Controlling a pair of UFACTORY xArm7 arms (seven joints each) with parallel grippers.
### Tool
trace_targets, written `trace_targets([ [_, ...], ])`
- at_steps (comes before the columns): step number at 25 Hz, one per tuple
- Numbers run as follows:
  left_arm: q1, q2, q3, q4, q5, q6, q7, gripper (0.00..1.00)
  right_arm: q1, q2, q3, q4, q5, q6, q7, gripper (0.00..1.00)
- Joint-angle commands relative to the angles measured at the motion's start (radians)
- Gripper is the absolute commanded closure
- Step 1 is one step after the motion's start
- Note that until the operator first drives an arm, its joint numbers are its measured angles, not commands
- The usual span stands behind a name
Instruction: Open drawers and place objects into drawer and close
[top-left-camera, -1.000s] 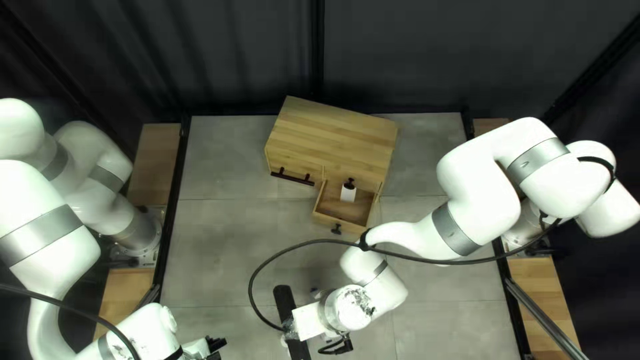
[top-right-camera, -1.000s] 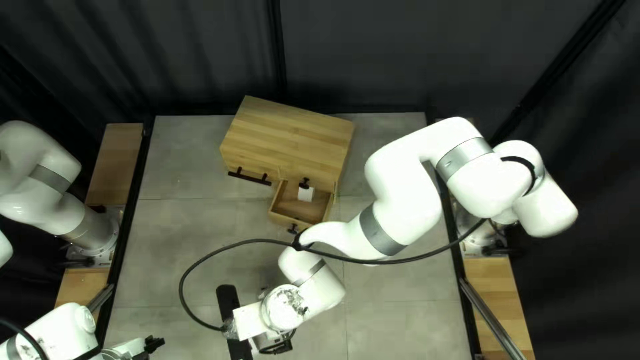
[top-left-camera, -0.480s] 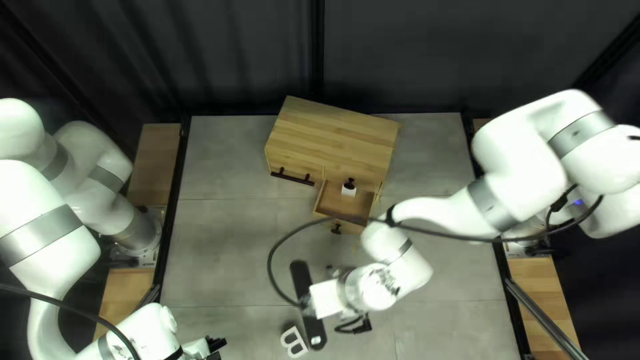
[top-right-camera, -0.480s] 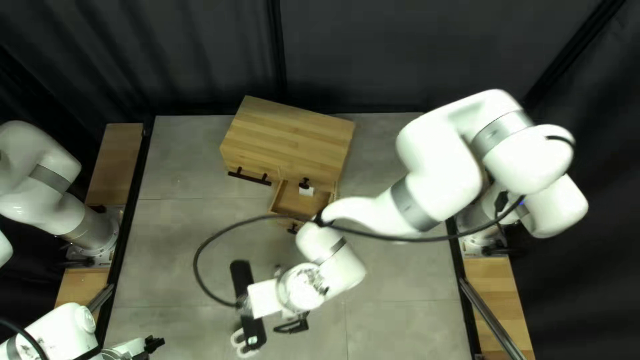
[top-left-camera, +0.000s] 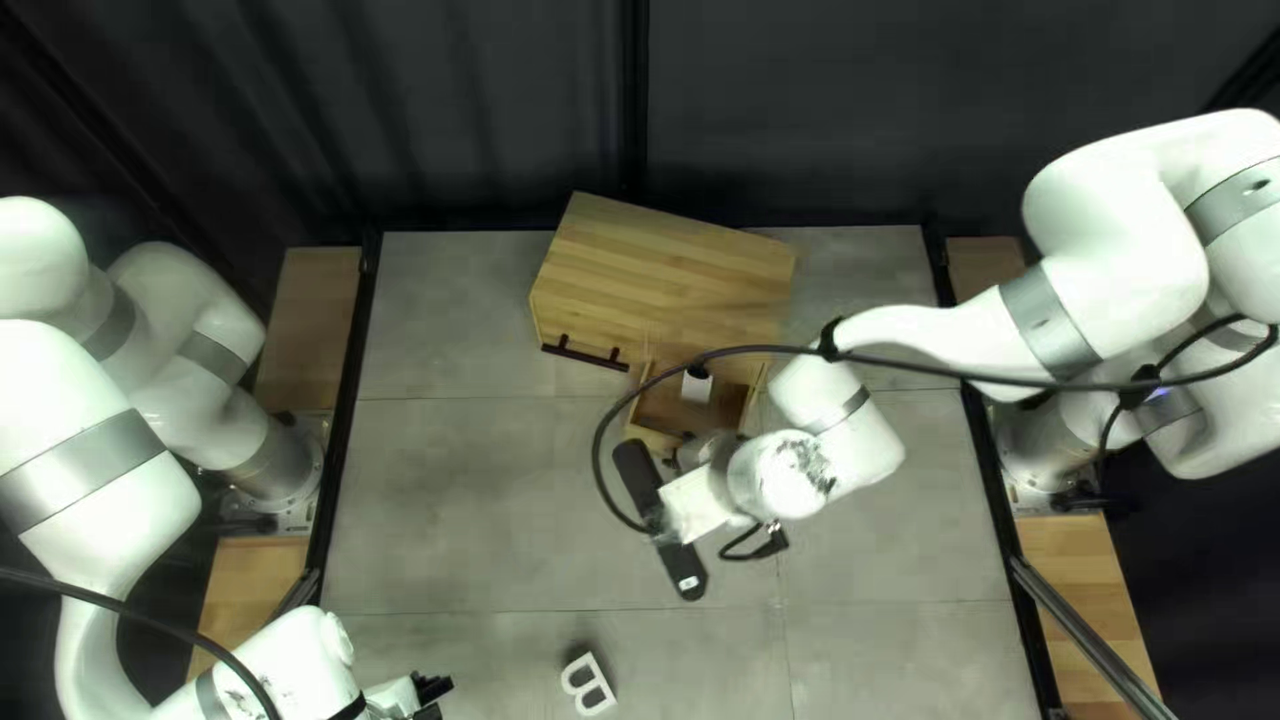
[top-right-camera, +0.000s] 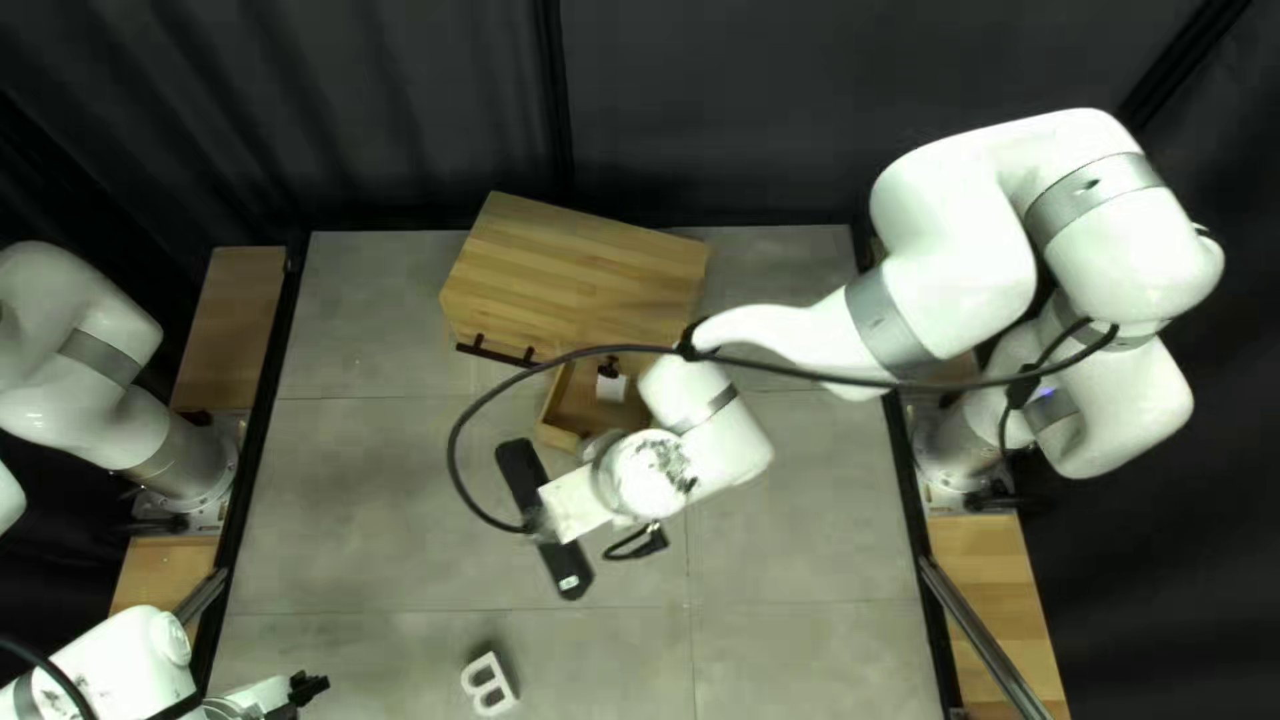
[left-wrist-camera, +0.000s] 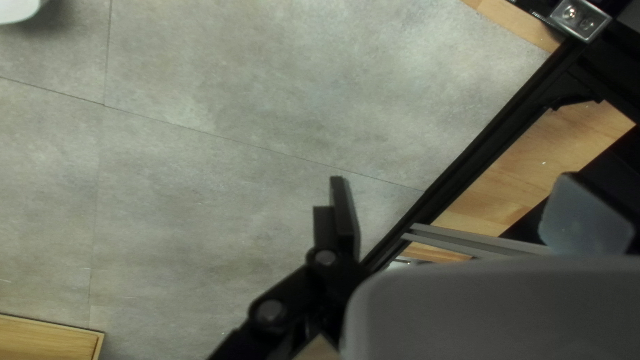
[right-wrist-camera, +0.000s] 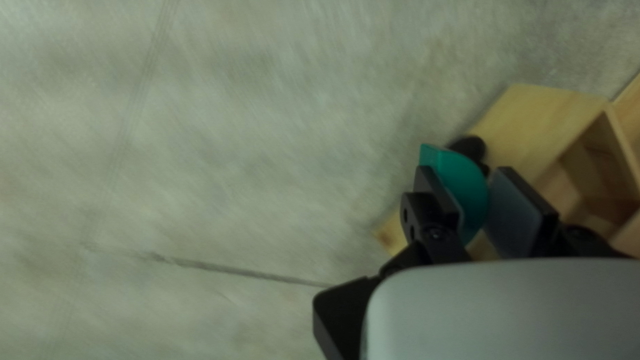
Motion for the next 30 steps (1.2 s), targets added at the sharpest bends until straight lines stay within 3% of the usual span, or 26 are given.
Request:
trace_targets([
  [1, 0.0, 0.0, 0.0, 0.0, 0.0, 0.0, 0.0, 0.0, -0.001, -0.054, -0.001, -0.038, -0.024, 0.037, -0.066, 1.0],
  [20, 0.0, 0.0, 0.0, 0.0, 0.0, 0.0, 0.0, 0.0, -0.037, -0.082, -0.038, -0.101, -0.129, -0.033, -0.15, 0.97],
  [21, 0.0, 0.0, 0.0, 0.0, 0.0, 0.0, 0.0, 0.0, -0.038, -0.082, -0.039, -0.102, -0.131, -0.036, -0.151, 0.47],
  [23, 0.0, 0.0, 0.0, 0.0, 0.0, 0.0, 0.0, 0.0, -0.04, -0.086, -0.04, -0.107, -0.135, -0.041, -0.153, 0.0],
  [30, 0.0, 0.0, 0.0, 0.0, 0.0, 0.0, 0.0, 0.0, -0.022, -0.119, -0.02, -0.112, -0.15, -0.002, -0.109, 0.0],
])
